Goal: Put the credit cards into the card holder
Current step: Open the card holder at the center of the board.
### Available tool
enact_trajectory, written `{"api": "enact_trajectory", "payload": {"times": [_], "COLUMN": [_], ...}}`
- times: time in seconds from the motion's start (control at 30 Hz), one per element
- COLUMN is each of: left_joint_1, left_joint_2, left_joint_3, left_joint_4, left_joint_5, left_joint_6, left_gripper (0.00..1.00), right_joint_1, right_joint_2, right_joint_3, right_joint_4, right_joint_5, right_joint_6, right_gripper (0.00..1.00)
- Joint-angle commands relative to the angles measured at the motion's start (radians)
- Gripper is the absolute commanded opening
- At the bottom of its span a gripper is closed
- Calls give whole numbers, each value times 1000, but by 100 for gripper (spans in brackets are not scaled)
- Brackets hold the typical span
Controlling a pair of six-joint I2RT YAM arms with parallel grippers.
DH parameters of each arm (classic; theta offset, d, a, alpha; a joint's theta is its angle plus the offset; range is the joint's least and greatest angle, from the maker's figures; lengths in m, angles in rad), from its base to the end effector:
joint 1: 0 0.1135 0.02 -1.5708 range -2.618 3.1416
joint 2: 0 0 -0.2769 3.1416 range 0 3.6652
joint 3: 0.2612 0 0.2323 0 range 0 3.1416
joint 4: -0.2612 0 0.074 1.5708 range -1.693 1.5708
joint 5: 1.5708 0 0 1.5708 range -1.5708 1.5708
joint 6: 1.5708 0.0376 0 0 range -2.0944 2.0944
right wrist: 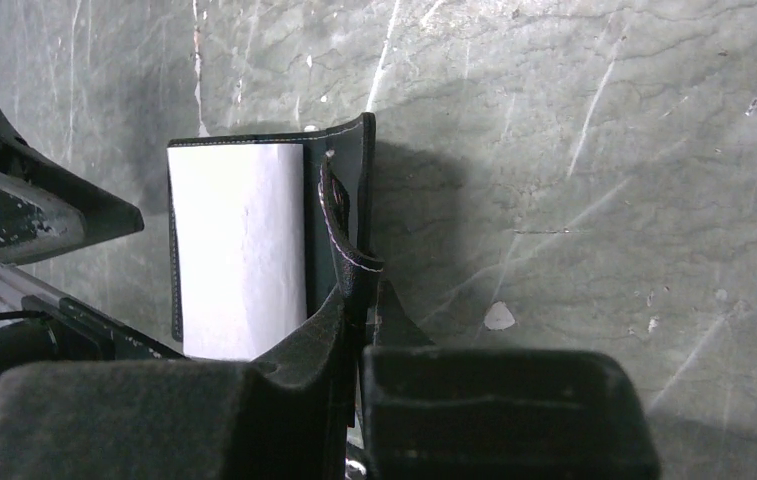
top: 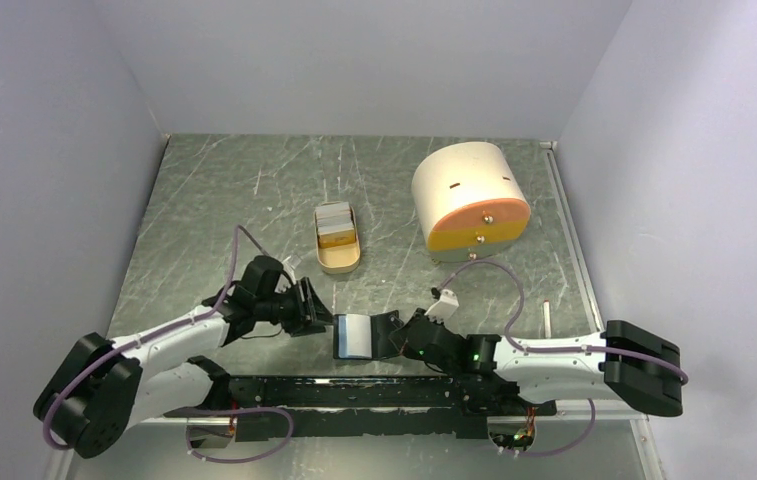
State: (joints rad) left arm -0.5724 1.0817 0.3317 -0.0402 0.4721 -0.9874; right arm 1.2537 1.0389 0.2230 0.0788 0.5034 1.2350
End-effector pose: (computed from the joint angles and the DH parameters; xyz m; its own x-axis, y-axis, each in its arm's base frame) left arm 0.1342 -0.1068 0.1725 -0.9561 -0.2682 -0.1180 -0.0845 0.6381 -0.7653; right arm 0.0659 0.1428 0.1579 -0.7497 0.3679 -0.5501 -0.0397 0.8048 0.5922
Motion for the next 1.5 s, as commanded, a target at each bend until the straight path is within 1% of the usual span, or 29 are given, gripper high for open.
{"api": "enact_trajectory", "payload": {"times": [0.0,0.07,0.2,0.3,0.37,0.4,0.5,0.6,0.7,0.8,0.87,0.97,1.03,1.07,1.17,1.23,1.3,1.47], "left_joint_1": [-40,-54,-88,-97,-103,-114,-128,-129,-130,-133,-137,-149,-158,-160,-162,-164,-166,-169], "left_joint_2": [46,81,125,164,190,194,168,127,130,175,221,295,318,322,323,313,299,302], "left_joint_3": [-36,-47,-44,-49,-29,-15,14,-1,-29,-43,-43,-46,-59,-67,-87,-87,-83,-74], "left_joint_4": [193,245,252,305,287,233,122,101,152,250,308,401,454,507,603,617,613,614], "left_joint_5": [45,52,17,25,19,-8,-88,-130,-117,-67,-37,4,22,35,64,70,65,60], "left_joint_6": [-32,-46,-48,-58,-48,-37,-17,-30,-43,-59,-70,-95,-114,-130,-163,-169,-164,-143], "left_gripper": [51,49,45,42,40,39,46,52,56,55,53,47,46,45,40,37,36,39], "right_joint_1": [-6,-6,-6,-8,-8,-7,-8,-9,-10,-11,-11,-11,-11,-11,-11,-13,-13,-12], "right_joint_2": [-21,-25,-23,-36,-47,-54,-72,-84,-89,-88,-91,-99,-107,-112,-125,-128,-125,-97], "right_joint_3": [-24,-29,-49,-71,-86,-94,-112,-126,-129,-131,-135,-144,-146,-145,-145,-146,-146,-134], "right_joint_4": [1,1,12,24,24,22,13,18,24,30,35,42,39,37,35,40,53,96], "right_joint_5": [46,51,46,49,50,52,56,61,63,60,58,55,54,53,52,52,51,35], "right_joint_6": [59,66,72,80,87,93,105,103,102,99,98,102,102,103,99,92,88,50], "right_gripper": [0,0,0,0,0,0,0,0,0,0,0,0,0,0,0,0,0,0]}}
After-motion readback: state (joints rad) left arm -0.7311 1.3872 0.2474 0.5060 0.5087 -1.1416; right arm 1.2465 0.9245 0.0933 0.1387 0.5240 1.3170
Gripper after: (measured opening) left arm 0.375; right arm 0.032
